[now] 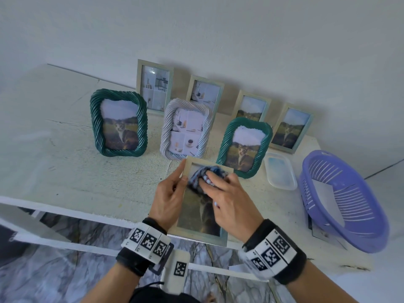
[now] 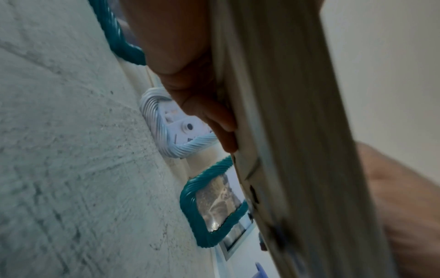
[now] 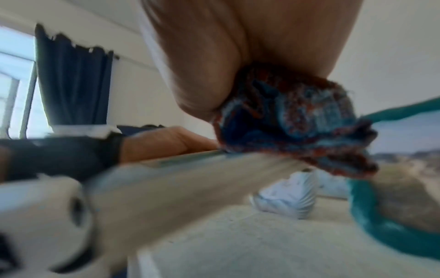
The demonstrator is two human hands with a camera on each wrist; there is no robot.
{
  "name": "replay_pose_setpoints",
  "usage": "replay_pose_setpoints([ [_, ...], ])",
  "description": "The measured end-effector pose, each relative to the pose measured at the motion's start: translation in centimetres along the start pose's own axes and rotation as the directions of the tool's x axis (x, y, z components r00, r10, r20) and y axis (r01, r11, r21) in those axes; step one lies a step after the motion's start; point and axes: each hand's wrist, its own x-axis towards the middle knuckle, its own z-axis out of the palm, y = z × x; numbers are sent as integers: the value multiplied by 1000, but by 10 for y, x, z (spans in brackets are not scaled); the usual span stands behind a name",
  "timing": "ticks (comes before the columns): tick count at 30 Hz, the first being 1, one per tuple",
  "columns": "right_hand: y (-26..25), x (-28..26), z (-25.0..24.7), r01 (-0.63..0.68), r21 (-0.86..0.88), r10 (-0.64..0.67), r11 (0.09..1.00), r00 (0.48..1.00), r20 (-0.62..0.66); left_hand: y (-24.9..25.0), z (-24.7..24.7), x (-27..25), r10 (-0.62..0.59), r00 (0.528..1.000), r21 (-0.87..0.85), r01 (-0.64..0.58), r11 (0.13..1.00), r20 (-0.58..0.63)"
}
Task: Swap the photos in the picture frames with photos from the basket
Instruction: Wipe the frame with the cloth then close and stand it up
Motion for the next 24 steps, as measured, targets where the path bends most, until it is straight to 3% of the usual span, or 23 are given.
replay_pose_setpoints([
  [3, -17, -12, 3, 145, 50, -148, 988, 988, 53, -1, -6, 3, -13, 1000, -58, 12, 998, -14],
  [8, 6, 8, -3, 57, 40, -57, 998, 998, 6, -1, 0, -5, -38, 999, -57, 37, 998, -27],
  [14, -1, 6, 3, 106, 47, -107, 993, 994, 29, 9, -7, 2, -3, 1000, -72, 2, 997, -21],
  [20, -20, -18, 5, 261, 52, -264, 964, 963, 53, 7, -12, 5, -1, 998, -88, -4, 996, -63],
  [24, -22, -33, 10, 250, 90, -256, 964, 965, 62, 5, -12, 10, 55, 996, -29, -57, 998, -64],
])
